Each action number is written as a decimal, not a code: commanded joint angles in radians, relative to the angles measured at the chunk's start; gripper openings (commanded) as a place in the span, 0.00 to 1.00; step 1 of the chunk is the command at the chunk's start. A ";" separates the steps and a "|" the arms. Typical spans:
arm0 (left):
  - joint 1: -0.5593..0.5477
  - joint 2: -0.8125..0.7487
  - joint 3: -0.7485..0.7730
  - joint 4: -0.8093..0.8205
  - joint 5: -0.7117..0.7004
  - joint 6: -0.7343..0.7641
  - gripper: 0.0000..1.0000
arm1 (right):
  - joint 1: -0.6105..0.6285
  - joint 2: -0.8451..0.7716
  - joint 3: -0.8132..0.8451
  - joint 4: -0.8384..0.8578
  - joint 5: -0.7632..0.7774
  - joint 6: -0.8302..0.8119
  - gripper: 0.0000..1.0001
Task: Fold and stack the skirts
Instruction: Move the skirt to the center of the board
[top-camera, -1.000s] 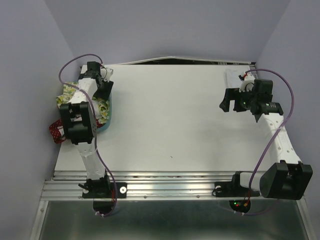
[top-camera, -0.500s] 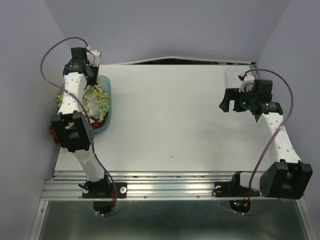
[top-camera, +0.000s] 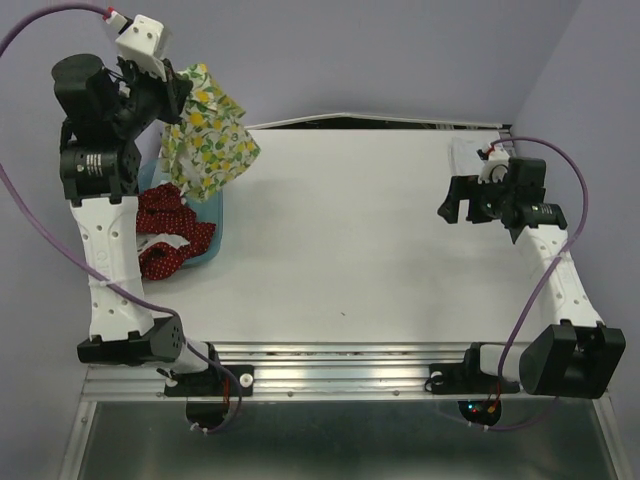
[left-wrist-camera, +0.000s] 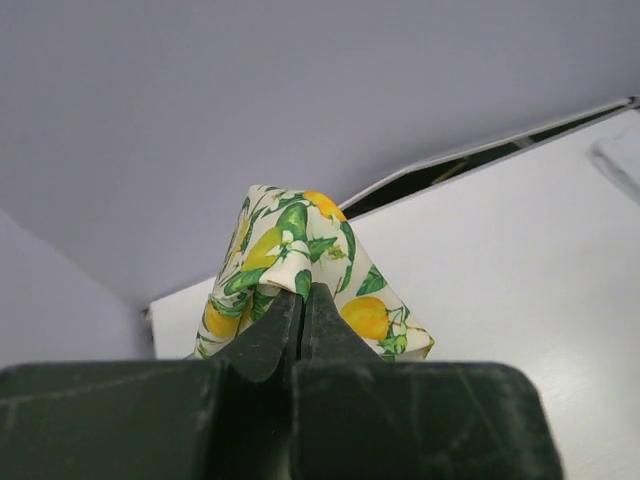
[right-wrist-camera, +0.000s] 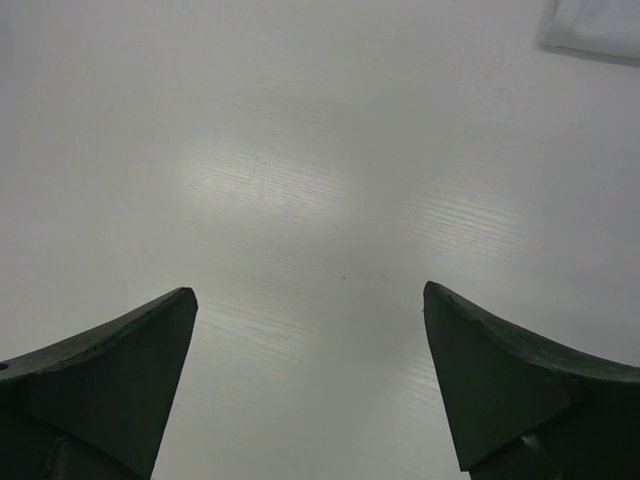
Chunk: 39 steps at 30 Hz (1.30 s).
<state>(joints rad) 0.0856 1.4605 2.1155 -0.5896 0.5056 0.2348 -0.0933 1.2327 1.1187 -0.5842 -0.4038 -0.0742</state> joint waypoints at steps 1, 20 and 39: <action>-0.073 -0.112 -0.179 0.245 0.174 -0.120 0.00 | -0.003 -0.007 0.055 0.003 -0.016 0.007 1.00; -0.725 -0.002 -0.586 0.419 -0.504 -0.192 0.00 | -0.003 0.096 0.205 -0.074 -0.104 -0.015 1.00; -0.998 0.230 -0.419 0.307 -0.738 -0.060 0.00 | -0.013 0.182 0.329 -0.175 -0.090 -0.025 1.00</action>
<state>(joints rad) -0.8467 1.6737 1.7813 -0.2668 -0.3470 0.1555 -0.0937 1.4143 1.4460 -0.7399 -0.4938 -0.0822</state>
